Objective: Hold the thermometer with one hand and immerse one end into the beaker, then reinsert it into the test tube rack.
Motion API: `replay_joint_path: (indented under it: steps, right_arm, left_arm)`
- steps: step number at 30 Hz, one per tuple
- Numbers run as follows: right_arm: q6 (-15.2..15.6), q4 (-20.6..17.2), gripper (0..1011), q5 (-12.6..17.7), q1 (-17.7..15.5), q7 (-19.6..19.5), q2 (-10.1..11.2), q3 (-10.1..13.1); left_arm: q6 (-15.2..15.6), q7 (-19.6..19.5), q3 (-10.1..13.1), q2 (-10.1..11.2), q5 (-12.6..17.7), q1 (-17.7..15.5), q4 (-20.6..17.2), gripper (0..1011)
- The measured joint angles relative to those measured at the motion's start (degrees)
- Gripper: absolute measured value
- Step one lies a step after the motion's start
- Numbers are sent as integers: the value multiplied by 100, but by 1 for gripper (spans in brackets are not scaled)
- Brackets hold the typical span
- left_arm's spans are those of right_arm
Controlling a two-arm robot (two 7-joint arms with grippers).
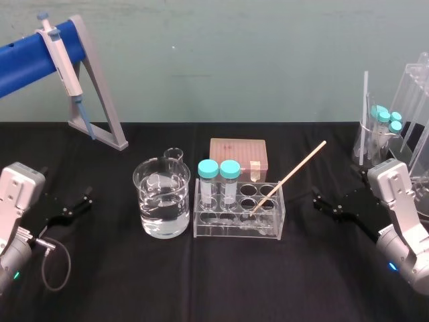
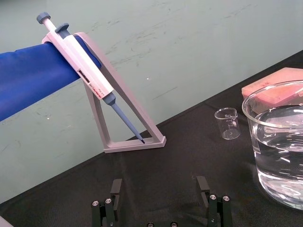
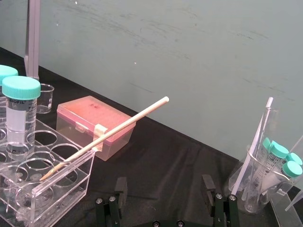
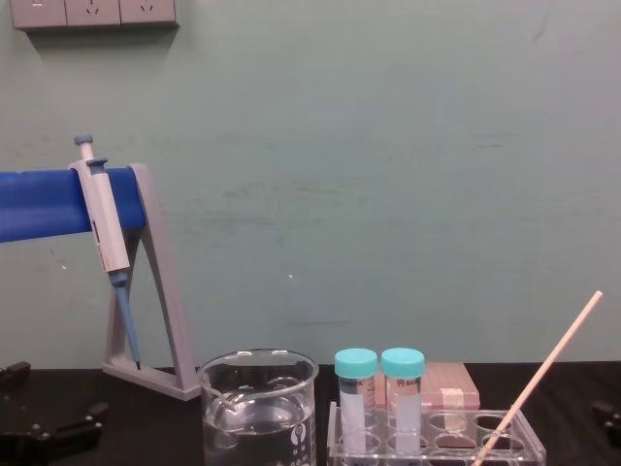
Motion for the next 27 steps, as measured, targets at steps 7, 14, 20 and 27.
replay_joint_path:
  steps: [7, 14, 20, 27]
  right_arm:
    - [0, 0, 1003, 0, 0, 0, 0, 0]
    - [0, 0, 1003, 0, 0, 0, 0, 0]
    - [0, 0, 1003, 0, 0, 0, 0, 0]
    - [0, 1, 1003, 0, 0, 0, 0, 0]
  left_arm:
    - [0, 0, 0, 0, 0, 0, 0, 1004]
    - [0, 0, 0, 0, 0, 0, 0, 1004]
    - [0, 0, 0, 0, 0, 0, 0, 1004]
    - [0, 0, 0, 0, 0, 0, 0, 1004]
